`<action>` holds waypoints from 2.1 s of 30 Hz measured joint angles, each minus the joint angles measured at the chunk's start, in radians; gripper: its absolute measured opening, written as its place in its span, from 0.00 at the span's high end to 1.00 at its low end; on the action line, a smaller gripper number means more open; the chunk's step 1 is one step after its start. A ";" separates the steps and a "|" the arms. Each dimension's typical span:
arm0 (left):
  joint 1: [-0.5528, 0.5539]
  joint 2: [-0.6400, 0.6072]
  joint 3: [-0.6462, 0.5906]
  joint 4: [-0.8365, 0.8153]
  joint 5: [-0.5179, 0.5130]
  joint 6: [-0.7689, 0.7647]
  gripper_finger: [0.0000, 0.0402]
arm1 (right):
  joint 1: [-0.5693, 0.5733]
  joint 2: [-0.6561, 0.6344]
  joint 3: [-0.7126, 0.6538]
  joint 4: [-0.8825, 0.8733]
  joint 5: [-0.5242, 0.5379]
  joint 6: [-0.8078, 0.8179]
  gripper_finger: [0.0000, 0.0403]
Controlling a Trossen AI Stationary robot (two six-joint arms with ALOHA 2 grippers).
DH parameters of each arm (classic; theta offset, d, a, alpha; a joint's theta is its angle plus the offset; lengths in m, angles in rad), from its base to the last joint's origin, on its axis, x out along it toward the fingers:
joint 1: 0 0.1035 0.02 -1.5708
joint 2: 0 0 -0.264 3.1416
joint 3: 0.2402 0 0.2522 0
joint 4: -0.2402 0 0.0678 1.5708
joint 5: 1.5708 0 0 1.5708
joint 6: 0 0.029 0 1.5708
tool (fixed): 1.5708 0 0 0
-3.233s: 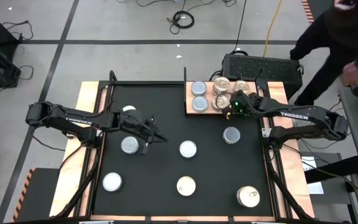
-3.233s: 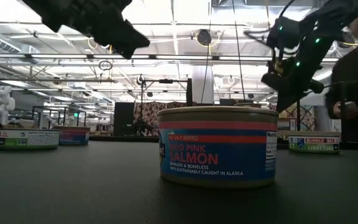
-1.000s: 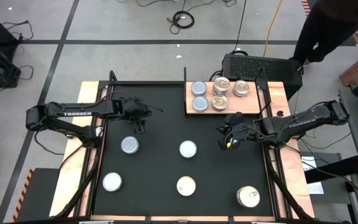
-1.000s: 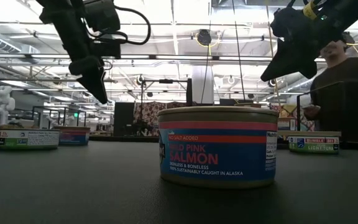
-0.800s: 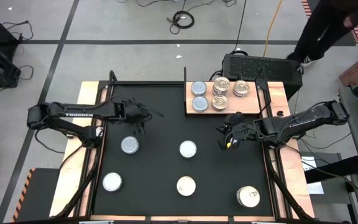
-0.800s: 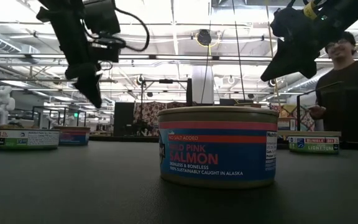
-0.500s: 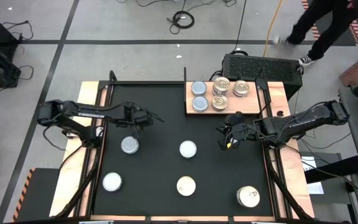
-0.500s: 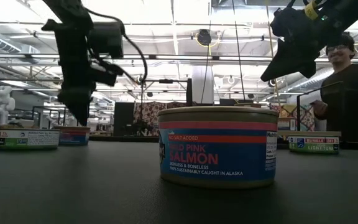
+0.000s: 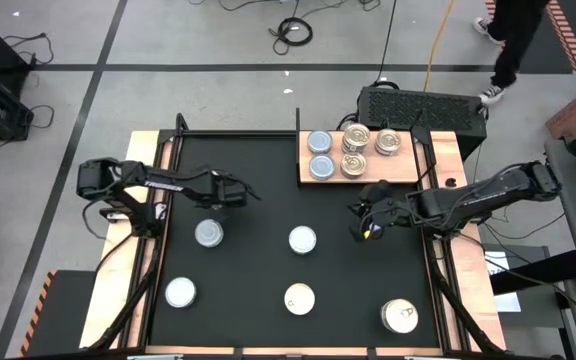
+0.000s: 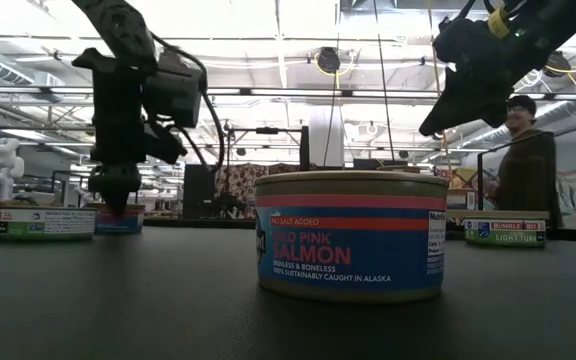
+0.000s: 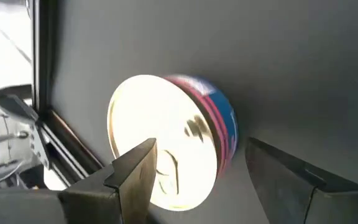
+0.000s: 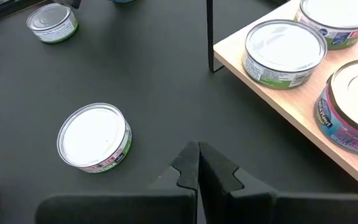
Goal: Stack canned seafood by type on shelf
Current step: Put the blue pink tuna can on the shelf
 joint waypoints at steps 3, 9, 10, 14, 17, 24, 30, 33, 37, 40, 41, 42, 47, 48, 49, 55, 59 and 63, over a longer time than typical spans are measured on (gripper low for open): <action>0.000 0.022 0.000 0.001 0.041 -0.008 0.39 | 0.000 0.014 0.000 0.001 0.000 0.015 1.00; -0.001 0.066 0.002 -0.002 0.031 -0.019 0.42 | 0.000 0.032 0.000 0.002 -0.001 0.039 1.00; -0.001 0.071 0.002 -0.003 0.022 -0.018 0.43 | 0.000 0.032 0.000 0.003 -0.001 0.041 1.00; 0.000 0.074 0.002 -0.006 -0.008 -0.017 0.55 | 0.000 0.032 0.000 0.003 -0.001 0.042 1.00; 0.000 0.073 0.002 -0.013 -0.018 -0.015 0.65 | 0.000 0.032 0.000 0.004 -0.001 0.042 1.00; -0.001 0.072 0.003 -0.028 -0.027 0.033 0.89 | 0.000 0.032 0.000 0.004 -0.003 0.041 1.00; 0.000 0.073 0.005 -0.031 -0.053 0.069 0.98 | 0.000 0.032 0.000 0.000 -0.005 0.035 1.00; -0.008 0.075 0.024 -0.055 -0.046 0.091 0.98 | 0.000 0.032 0.000 0.000 -0.005 0.028 1.00; -0.030 0.077 0.068 -0.059 -0.027 0.119 0.99 | 0.000 0.032 0.000 0.000 -0.006 0.017 1.00; -0.053 0.077 0.105 -0.059 -0.037 0.154 0.99 | 0.000 0.032 0.000 0.000 -0.006 0.013 1.00; -0.062 0.077 0.117 -0.058 -0.041 0.167 0.99 | 0.000 0.032 0.000 -0.001 -0.005 0.012 1.00; -0.072 0.077 0.131 -0.057 -0.046 0.171 0.99 | 0.000 0.032 0.000 -0.002 -0.006 0.012 1.00; -0.131 0.076 0.212 -0.057 -0.057 0.191 0.99 | 0.000 0.032 0.000 -0.015 -0.006 0.012 1.00; -0.145 0.076 0.230 -0.057 -0.057 0.196 0.99 | 0.000 0.032 0.000 -0.018 -0.006 0.012 1.00; -0.160 0.076 0.247 -0.057 -0.058 0.200 0.99 | 0.000 0.032 0.000 -0.019 -0.005 0.012 1.00; -0.236 0.075 0.342 -0.053 -0.065 0.240 0.99 | 0.000 0.032 0.000 -0.023 -0.005 0.012 1.00; -0.274 0.075 0.390 -0.039 -0.066 0.277 0.99 | 0.000 0.032 0.000 -0.024 -0.005 0.012 1.00; -0.298 0.075 0.421 -0.026 -0.076 0.324 0.99 | 0.000 0.021 0.000 -0.037 -0.005 0.016 1.00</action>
